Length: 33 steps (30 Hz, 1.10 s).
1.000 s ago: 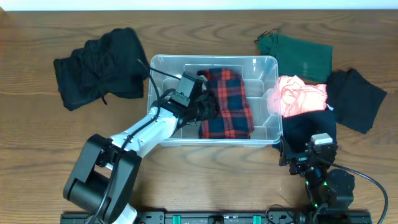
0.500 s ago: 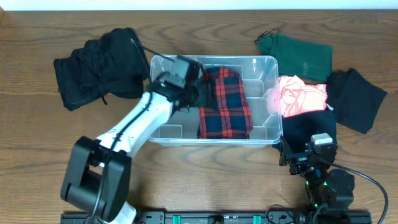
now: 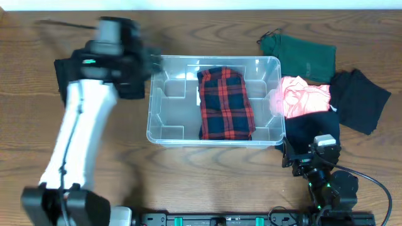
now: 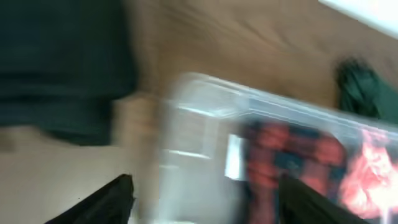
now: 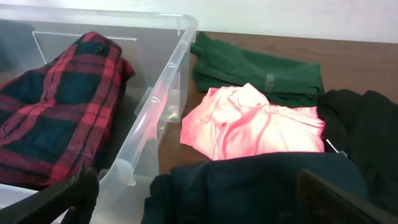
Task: Pack container
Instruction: 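Release the plaid shirt and move the left gripper to the black garment, then grasp the black garment on the left with the left gripper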
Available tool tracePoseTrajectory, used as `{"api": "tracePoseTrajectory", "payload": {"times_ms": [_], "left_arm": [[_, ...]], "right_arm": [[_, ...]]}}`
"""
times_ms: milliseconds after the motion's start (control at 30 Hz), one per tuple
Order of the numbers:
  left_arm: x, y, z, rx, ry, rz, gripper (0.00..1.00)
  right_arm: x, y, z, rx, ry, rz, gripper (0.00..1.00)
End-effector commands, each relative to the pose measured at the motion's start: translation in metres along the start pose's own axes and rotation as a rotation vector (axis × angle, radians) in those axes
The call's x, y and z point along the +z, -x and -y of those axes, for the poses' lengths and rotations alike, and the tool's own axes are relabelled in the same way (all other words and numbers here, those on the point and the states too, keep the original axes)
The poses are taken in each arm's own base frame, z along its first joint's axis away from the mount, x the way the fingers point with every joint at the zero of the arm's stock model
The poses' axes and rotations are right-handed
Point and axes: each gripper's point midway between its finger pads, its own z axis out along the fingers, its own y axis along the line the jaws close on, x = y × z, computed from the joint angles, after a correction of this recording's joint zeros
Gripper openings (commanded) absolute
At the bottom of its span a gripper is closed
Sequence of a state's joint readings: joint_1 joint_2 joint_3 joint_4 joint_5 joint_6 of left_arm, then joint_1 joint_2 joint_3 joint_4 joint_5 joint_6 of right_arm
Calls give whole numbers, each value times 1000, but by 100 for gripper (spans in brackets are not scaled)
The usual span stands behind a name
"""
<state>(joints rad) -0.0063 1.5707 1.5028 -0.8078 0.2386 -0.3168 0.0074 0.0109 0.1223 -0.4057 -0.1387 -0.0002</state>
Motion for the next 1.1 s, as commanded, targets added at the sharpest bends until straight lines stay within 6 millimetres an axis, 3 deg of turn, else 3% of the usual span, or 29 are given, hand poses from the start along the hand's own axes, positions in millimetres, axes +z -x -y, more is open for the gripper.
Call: {"api": "tracePoseTrajectory", "payload": {"times_ms": [0,233,367,500,600,767,1067], "left_arm": [[-20,21,-53,-123,22,36,75],[-24,39,-162,-271,9,52,76],[-9,28,-223,-336,64,8,79],[17,8,-269,-442,83,-65,90],[38,-2,-283,-478,-9,-96,92],[65,0,-295,-550,-206,-63,92],[107,-18,-318,-582,-225,-92,92]], "right_arm": [[0,-1,1,9,-6,-1,99],[0,-1,1,9,-6,-2,99],[0,-1,1,9,-6,-2,99],[0,-1,1,9,-6,-1,99],[0,-1,1,9,-6,-2,99],[0,-1,1,9,-6,-1,99],[0,-1,1,9,-6,-1,99]]}}
